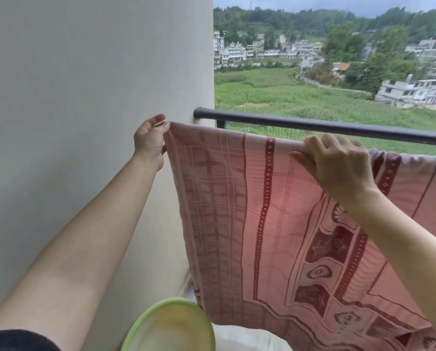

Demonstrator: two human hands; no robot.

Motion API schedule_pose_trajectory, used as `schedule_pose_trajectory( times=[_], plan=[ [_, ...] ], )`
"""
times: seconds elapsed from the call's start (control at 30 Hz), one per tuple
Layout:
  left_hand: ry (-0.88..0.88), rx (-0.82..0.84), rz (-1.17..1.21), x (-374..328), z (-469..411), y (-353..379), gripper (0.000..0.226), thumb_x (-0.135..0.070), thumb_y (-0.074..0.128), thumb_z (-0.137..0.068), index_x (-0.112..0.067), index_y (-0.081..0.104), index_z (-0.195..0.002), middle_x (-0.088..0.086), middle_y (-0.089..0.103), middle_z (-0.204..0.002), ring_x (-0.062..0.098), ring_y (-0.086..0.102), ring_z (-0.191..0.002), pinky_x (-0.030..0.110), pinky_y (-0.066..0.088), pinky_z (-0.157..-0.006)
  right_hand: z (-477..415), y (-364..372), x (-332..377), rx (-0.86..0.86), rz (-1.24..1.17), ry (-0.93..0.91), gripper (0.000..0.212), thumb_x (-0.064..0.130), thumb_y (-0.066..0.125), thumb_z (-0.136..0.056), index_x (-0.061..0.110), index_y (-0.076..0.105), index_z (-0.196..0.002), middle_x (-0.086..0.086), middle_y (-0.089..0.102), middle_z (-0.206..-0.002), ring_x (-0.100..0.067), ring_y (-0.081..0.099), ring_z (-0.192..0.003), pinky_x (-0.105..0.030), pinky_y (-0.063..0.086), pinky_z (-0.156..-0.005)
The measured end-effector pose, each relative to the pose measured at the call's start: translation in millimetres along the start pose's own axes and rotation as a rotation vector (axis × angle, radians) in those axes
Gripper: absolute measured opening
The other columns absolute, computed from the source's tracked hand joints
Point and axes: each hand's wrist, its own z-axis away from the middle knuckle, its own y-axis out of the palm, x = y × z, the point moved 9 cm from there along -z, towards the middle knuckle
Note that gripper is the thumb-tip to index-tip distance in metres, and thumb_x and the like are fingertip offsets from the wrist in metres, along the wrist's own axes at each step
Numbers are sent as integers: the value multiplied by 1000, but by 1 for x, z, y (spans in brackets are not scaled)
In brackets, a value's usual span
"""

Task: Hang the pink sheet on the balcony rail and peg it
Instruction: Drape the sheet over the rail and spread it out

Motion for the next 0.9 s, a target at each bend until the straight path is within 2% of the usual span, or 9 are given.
schedule_pose_trajectory(
  times=[0.07,0.2,0.33,0.43,0.5,0.57,0.73,0.83,0.9],
  plan=[
    [-5,3,28,0,-2,-5,21,-4,65,-87,-24,62,-92,-5,67,-83,12,62,-71,27,47,-64,8,-1,-13,-20,49,50,62,66,33,-99,11,61,-96,-9,67,-83,-30,66,-74,-45,48,-71],
    [87,23,-247,-5,-3,-2,12,-12,70,-87,-22,63,-88,-3,66,-84,12,61,-74,24,48,-65,16,6,-23,9,122,116,65,66,32,-99,7,59,-100,-14,67,-87,-32,64,-77,-47,44,-76],
    [153,-57,-558,-18,-2,3,11,-22,64,-90,-18,65,-101,3,67,-103,23,65,-100,30,52,-80,15,6,-22,46,93,97,67,68,31,-97,8,59,-103,-14,67,-91,-32,65,-78,-45,45,-78],
    [522,-152,-1058,-46,33,32,35,-38,46,-98,-17,58,-123,11,48,-137,27,45,-127,41,38,-104,14,-1,-20,41,25,101,65,68,30,-97,12,62,-106,-11,69,-91,-30,66,-80,-43,47,-80],
    [856,65,-1196,-46,77,87,43,-45,34,-100,-20,60,-123,10,52,-134,28,45,-126,47,31,-106,15,0,-22,64,25,131,61,65,29,-99,15,62,-109,-10,69,-93,-29,66,-82,-43,47,-82],
    [949,283,-1313,-22,107,129,52,-52,22,-100,-25,61,-123,3,62,-122,26,52,-119,55,24,-110,22,0,-32,86,46,167,59,64,30,-99,17,60,-119,-10,69,-98,-31,66,-87,-44,47,-85],
    [936,255,-1341,7,123,151,48,-54,18,-101,-26,55,-114,5,54,-106,29,47,-110,59,3,-115,55,-12,-82,72,85,196,59,60,35,-100,16,51,-136,-12,68,-107,-35,63,-96,-50,44,-94],
    [964,228,-1310,11,117,150,55,-56,13,-99,-19,52,-111,13,48,-110,33,42,-112,58,-1,-113,79,-17,-120,103,157,277,63,62,35,-99,21,40,-146,-14,62,-120,-36,56,-109,-52,35,-106],
    [987,213,-1296,12,116,150,53,-54,18,-99,-14,51,-110,18,44,-112,35,39,-113,66,2,-111,100,-20,-148,124,165,359,69,64,43,-94,21,36,-148,-17,57,-125,-38,52,-116,-53,29,-110]
  ],
)
